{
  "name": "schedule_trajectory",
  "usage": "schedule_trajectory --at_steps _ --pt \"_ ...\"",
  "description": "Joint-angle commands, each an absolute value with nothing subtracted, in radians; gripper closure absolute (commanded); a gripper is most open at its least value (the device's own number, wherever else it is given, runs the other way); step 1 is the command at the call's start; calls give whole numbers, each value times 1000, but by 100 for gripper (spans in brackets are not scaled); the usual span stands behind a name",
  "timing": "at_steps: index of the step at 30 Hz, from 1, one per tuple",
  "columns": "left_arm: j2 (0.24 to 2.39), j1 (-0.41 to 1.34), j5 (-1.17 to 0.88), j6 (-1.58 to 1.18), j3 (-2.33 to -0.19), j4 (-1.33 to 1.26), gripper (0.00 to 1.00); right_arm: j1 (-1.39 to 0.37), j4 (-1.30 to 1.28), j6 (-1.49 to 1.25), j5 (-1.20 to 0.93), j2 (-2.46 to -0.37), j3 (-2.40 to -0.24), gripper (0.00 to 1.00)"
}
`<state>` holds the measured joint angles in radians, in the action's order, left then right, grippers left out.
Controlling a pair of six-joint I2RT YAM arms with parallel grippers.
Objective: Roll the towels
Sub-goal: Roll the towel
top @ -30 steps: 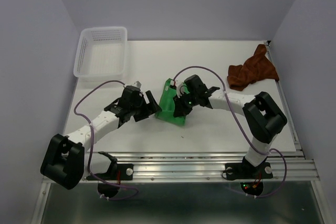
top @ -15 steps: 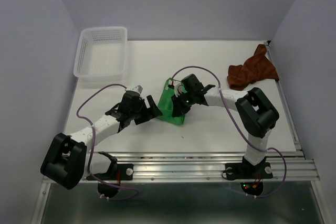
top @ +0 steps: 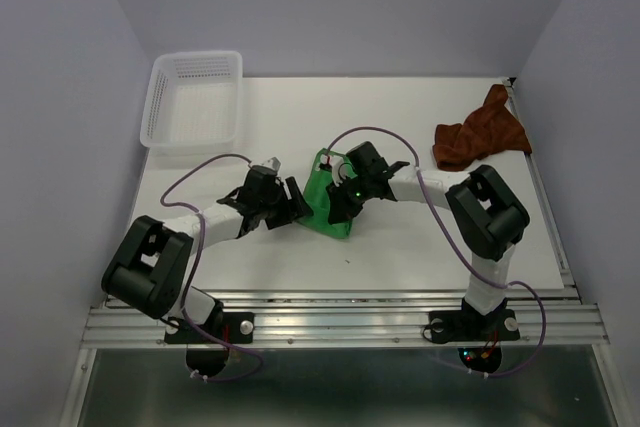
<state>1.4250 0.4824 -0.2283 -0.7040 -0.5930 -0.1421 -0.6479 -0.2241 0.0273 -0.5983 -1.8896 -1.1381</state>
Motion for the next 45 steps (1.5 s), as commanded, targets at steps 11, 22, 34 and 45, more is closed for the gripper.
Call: schedule_trajectory --at_steps 11,22,34,45 --pt "1491 483 -212 -695 -627 -178 71 -644 -304 227 -554 -1796 -1146 60" --pt "1459 485 -255 -719 -707 11 100 -850 -253 295 -258 -1551 -1059 21" --pt "1494 483 -284 -745 -759 123 100 -913 -195 325 -336 -1611 -1011 21" --pt "1514 456 -331 -750 -750 103 100 -913 -170 310 -175 -1730 -992 20"
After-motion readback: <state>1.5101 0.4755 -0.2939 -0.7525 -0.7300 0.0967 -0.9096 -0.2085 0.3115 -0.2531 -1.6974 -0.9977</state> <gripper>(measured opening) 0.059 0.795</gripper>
